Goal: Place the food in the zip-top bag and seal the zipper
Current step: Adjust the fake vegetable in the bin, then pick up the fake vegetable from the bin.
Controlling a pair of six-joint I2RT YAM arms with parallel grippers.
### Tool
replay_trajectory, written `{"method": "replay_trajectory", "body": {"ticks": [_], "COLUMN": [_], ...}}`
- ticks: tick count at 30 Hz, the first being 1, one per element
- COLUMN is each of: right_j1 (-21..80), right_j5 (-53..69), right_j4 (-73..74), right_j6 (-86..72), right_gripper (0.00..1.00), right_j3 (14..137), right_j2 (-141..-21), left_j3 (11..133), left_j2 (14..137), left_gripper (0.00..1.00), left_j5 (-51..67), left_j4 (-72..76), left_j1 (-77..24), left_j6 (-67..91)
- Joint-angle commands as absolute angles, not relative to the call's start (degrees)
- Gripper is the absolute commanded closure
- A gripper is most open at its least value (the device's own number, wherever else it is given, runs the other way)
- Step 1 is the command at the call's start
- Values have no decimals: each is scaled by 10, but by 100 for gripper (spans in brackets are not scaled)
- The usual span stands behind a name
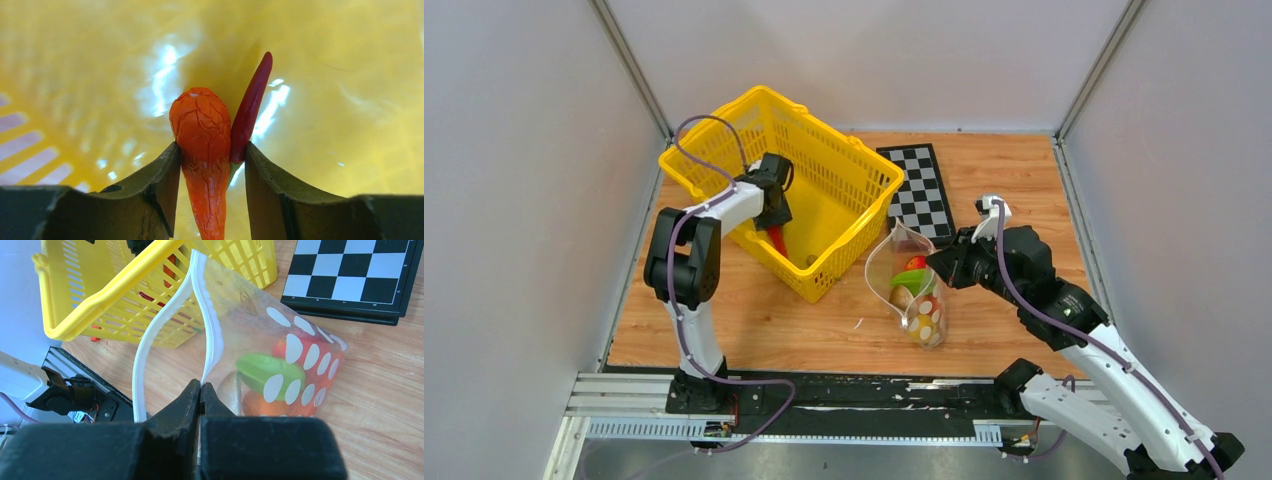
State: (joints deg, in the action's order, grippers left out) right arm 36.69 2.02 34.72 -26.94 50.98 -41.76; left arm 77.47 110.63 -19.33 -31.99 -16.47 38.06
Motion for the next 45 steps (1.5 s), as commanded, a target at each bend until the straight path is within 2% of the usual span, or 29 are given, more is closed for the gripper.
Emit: {"method": "replay_trajectory", "body": {"ticks": [1, 7, 10, 19, 22, 27, 31, 33, 38, 41, 45], "right_j1": [369, 369, 369, 369, 368, 368, 368, 369, 369, 369, 369], "right_j5": [28, 27, 25, 27, 28, 26, 28, 29, 32, 30, 29], "right_j4": [310, 315, 316, 315, 316, 321, 320, 318, 319, 321, 323], "right_j6": [-272, -270, -270, -271, -271, -269, -270, -270, -272, -271, -270], "right_gripper": [100, 100, 100, 100, 100, 100, 100, 100, 100, 100, 100], "right_j3": [509, 514, 513, 512, 511, 511, 511, 511, 512, 512, 515], "right_j2": [-419, -420, -418, -418, -415, -412, -412, -413, -413, -411, -412], "left_j3": [752, 765, 758, 763, 751, 711, 703, 698, 683, 675, 670], "left_j2": [1110, 1134, 1115, 1070, 1057, 1033, 1036, 1042, 1049, 1041, 1009], "left_gripper": [46, 28, 23, 29, 34, 35, 42, 53, 66, 78, 86], "left_j5": [-46, -48, -61, -100, -117, -117, -126, -128, -137, -142, -142], "left_j4": [-199, -213, -208, -224, -217, -178, -178, -176, -170, -170, -168], "left_j1": [-187, -201, -201, -201, -201, -201, -201, -201, -201, -200, -200], "left_j6": [321, 303, 303, 298, 311, 326, 328, 332, 341, 344, 337]}}
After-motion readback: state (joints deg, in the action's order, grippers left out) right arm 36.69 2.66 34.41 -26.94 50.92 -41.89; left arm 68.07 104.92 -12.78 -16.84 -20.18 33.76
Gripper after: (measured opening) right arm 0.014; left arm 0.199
